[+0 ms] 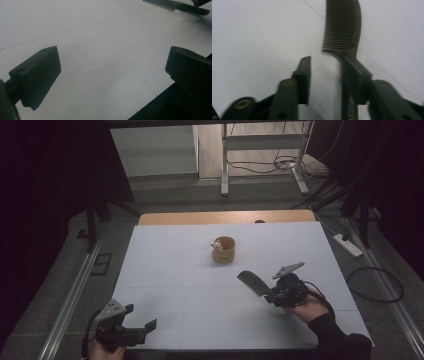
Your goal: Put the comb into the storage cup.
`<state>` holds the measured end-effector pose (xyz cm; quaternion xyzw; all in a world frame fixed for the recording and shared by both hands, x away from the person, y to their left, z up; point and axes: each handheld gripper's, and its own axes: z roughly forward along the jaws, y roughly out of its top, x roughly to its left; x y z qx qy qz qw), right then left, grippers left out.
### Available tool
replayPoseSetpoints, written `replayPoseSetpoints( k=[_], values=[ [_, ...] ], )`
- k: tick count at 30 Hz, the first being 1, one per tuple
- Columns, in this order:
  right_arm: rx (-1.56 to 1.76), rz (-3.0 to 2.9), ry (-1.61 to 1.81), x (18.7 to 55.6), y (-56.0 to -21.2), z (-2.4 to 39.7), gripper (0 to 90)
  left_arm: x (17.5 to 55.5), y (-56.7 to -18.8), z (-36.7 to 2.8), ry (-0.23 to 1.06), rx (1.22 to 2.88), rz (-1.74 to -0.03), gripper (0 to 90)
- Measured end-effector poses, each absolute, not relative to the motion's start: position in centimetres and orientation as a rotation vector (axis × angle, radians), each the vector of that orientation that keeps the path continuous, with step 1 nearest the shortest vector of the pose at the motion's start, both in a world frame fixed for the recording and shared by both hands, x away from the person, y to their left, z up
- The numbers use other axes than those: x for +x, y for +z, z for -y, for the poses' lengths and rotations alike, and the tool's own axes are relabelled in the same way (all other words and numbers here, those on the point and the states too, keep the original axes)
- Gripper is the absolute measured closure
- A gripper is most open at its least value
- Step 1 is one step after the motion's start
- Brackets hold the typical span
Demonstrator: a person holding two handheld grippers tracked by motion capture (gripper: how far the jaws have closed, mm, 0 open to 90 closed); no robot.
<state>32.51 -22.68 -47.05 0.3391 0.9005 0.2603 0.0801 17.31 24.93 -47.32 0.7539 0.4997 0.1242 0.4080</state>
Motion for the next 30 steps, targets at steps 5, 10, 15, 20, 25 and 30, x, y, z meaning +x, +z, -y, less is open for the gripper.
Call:
replayPoseSetpoints(
  k=[5,10,15,20,25,30],
  values=[
    [1.011,-2.659,0.779,32.4,-46.8,23.1,41.5,17.3,-47.3,-24.9,0.313,1.901,-1.259,0.8],
    [1.010,-2.643,0.767,32.3,-46.6,23.5,26.0,17.3,-47.3,-24.9,0.312,1.900,-1.259,0.8],
    [1.032,-2.631,0.742,32.3,-46.6,23.8,15.1,17.3,-47.3,-24.9,0.313,1.901,-1.259,0.8],
    [1.051,-2.617,0.748,32.5,-46.5,24.4,8.7,17.3,-47.3,-24.9,0.311,1.900,-1.259,0.7],
    [1.087,-2.597,0.750,32.6,-46.5,24.8,3.5,17.3,-47.3,-24.9,0.311,1.901,-1.258,0.8],
    [1.112,-2.586,0.730,32.7,-46.7,25.5,0.0,17.3,-47.3,-24.9,0.310,1.899,-1.259,0.8]
  ],
)
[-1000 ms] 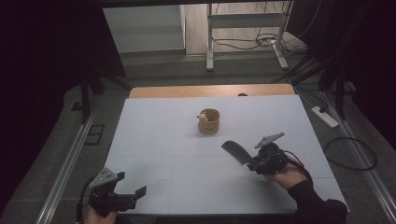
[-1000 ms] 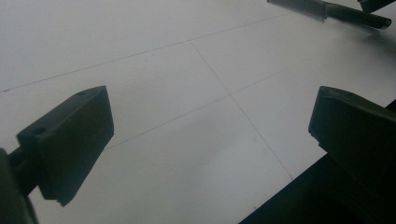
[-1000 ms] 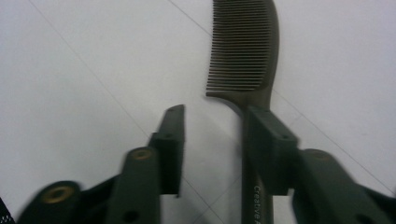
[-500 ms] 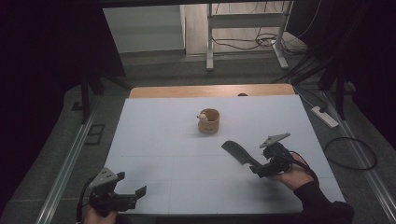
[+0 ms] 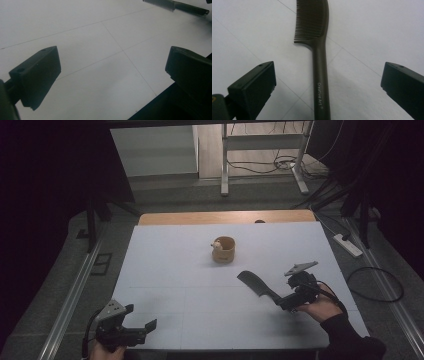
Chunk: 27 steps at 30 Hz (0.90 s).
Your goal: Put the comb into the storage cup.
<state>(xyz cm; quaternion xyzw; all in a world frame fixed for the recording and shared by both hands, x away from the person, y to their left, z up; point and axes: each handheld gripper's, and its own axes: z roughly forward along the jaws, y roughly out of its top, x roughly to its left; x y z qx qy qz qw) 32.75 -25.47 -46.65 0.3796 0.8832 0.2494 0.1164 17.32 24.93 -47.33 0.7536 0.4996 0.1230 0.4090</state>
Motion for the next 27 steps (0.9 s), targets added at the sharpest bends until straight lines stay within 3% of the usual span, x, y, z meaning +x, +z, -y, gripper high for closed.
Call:
replayPoseSetpoints(
  k=[27],
  values=[
    [1.091,-2.652,0.607,33.9,-50.2,24.4,0.0,17.4,-47.4,-24.9,0.305,1.901,-1.260,0.8]
  ],
)
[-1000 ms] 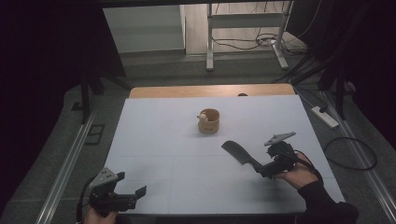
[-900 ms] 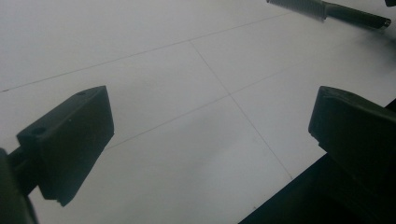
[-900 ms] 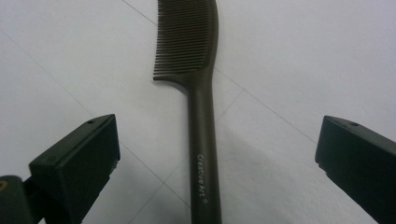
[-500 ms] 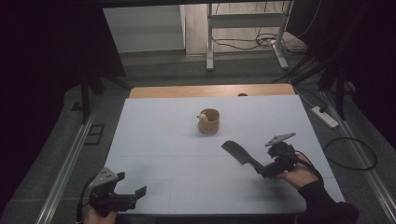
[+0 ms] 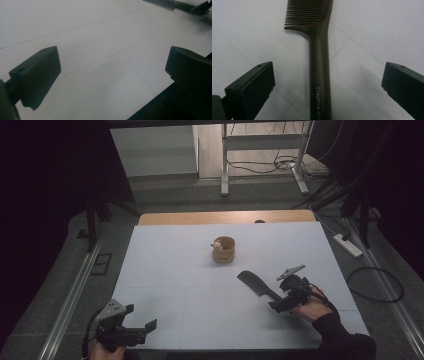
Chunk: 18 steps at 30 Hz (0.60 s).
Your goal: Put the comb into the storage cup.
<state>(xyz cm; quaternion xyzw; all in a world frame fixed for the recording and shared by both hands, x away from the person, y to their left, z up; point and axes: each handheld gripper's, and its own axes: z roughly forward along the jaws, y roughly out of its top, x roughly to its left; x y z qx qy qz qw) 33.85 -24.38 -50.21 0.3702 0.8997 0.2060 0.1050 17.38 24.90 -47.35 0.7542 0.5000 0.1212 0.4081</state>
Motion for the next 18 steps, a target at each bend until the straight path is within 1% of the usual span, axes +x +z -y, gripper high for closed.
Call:
replayPoseSetpoints(
  k=[7,16,18],
  values=[
    [1.068,-2.690,0.554,34.26,-51.38,23.83,0.0,17.41,-47.37,-24.93,0.302,1.901,-1.262,0.8],
    [1.084,-2.694,0.537,34.34,-51.35,23.72,0.0,17.43,-47.37,-24.92,0.301,1.903,-1.262,0.8],
    [1.092,-2.700,0.522,34.39,-51.21,23.61,2.5,17.43,-47.37,-24.92,0.300,1.902,-1.263,0.8]
  ],
)
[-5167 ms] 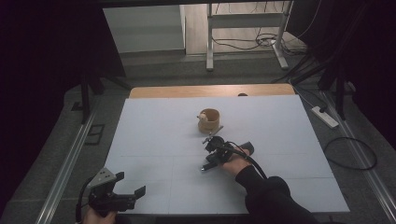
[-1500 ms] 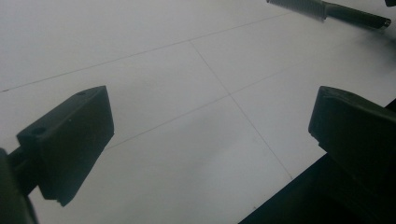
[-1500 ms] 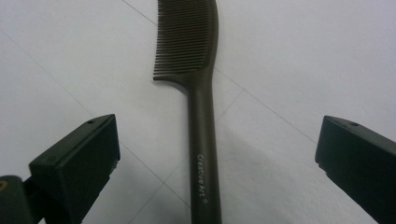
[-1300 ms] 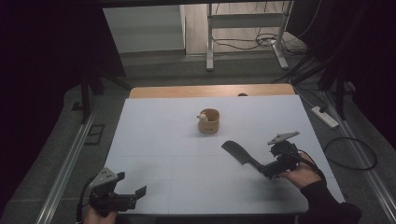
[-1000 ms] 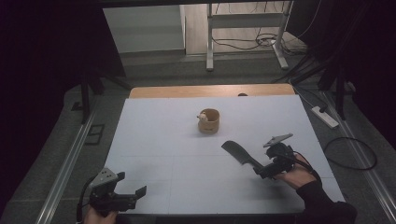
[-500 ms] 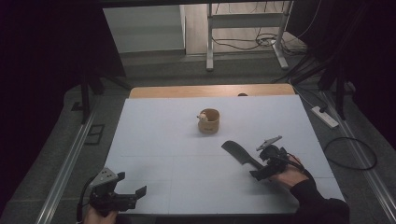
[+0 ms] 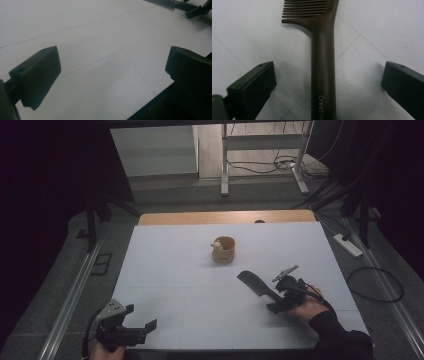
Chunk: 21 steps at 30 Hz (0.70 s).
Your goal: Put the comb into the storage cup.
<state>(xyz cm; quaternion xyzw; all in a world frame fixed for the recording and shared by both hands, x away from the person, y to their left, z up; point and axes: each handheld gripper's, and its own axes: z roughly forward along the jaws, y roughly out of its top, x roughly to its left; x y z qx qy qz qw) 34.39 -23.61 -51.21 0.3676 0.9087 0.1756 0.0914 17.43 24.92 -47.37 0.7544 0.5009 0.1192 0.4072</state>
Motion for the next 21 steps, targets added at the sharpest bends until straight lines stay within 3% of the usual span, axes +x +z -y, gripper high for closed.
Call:
replayPoseSetpoints(
  k=[5,7,8,14,21],
  values=[
    [1.075,-2.713,0.531,34.4,-50.3,23.6,30.4,17.4,-47.4,-24.9,0.300,1.903,-1.263,0.8],
    [1.067,-2.715,0.540,34.4,-50.3,23.6,33.6,17.4,-47.4,-24.9,0.301,1.903,-1.263,0.8],
    [1.062,-2.717,0.543,34.4,-50.1,23.6,42.9,17.4,-47.4,-24.9,0.302,1.905,-1.263,0.8],
    [1.060,-2.714,0.569,34.6,-49.9,23.8,70.7,17.4,-47.4,-24.9,0.304,1.908,-1.261,0.7],
    [1.072,-2.719,0.586,34.6,-49.9,23.9,72.6,17.3,-47.3,-24.9,0.308,1.904,-1.253,0.4]
  ],
)
